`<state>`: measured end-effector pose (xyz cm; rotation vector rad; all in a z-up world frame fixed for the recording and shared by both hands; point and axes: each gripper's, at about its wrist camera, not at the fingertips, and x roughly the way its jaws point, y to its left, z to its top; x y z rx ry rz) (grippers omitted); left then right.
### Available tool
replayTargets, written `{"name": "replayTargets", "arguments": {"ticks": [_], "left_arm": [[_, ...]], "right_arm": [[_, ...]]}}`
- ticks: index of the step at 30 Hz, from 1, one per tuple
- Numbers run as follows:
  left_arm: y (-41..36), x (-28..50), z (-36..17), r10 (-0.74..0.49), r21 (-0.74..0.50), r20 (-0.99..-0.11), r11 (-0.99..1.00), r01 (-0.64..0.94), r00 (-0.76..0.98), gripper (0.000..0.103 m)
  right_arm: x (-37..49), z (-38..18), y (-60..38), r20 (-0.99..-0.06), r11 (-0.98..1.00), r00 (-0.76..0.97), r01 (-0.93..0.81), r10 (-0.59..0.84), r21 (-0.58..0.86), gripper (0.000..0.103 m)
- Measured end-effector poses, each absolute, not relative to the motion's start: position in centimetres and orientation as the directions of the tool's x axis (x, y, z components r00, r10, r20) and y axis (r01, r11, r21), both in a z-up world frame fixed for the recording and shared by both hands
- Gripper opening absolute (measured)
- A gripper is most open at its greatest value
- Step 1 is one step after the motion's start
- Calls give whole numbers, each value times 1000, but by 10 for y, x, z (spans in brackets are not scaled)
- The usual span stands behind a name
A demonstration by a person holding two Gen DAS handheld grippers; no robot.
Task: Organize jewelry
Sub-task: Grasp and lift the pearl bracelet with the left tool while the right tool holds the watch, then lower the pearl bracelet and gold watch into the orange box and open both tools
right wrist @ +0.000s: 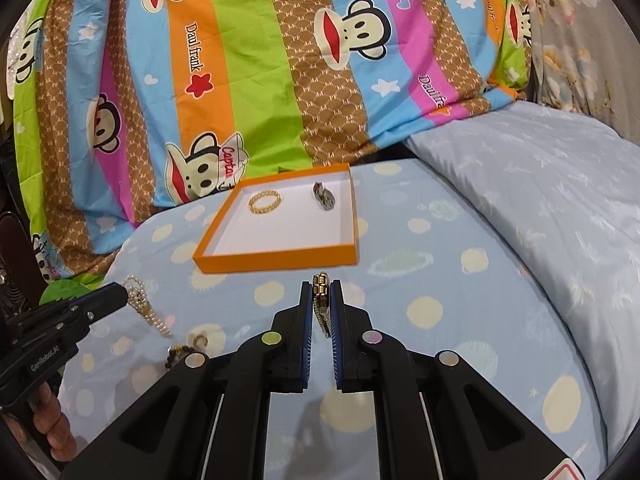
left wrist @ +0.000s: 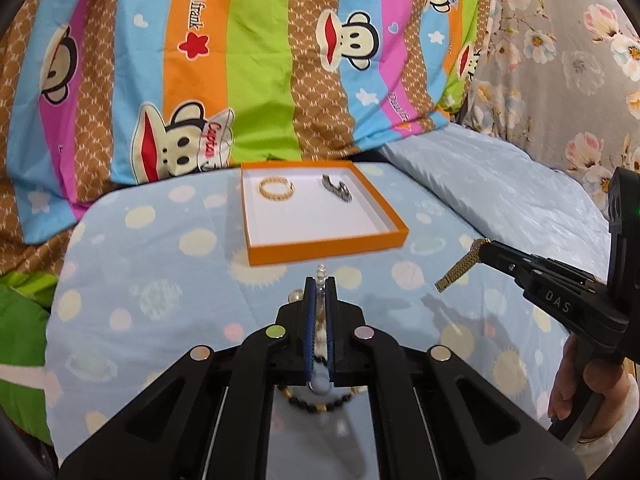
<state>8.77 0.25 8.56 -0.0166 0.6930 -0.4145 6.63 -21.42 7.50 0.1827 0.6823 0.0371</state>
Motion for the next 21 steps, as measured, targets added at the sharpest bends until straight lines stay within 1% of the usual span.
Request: {"name": "replayTargets", "arguments": {"ticks": [5, 10, 12, 15, 17, 21], "left_arm": [[-2, 118, 97, -356, -119, -599, 925, 360, 717, 3], [-10, 166, 103, -351, -120, -591, 928, 352, 726, 3], [-17, 187, 104, -327, -97, -582, 937, 336, 745, 3], [-23, 223, 102, -315, -111, -578, 944, 310, 753, 3], [-25, 240, 98, -309, -123, -577, 948, 294, 756, 3], [-32, 269, 68, -297, -128, -602, 952, 278, 741, 4]], "right_arm": [[103, 86, -216, -619, 981, 775, -3, 123, 192, 8], [159, 88, -217, -624, 974, 761, -48, 178, 219, 8], [181, 88, -216, -615, 970, 763, -65, 198, 232, 8], [207, 87, -215, -591, 972, 782, -80, 198, 220, 8], [223, 79, -215, -594, 971, 777, -91, 208, 221, 8], [246, 44, -214, -642, 969, 734, -93, 221, 228, 8]]}}
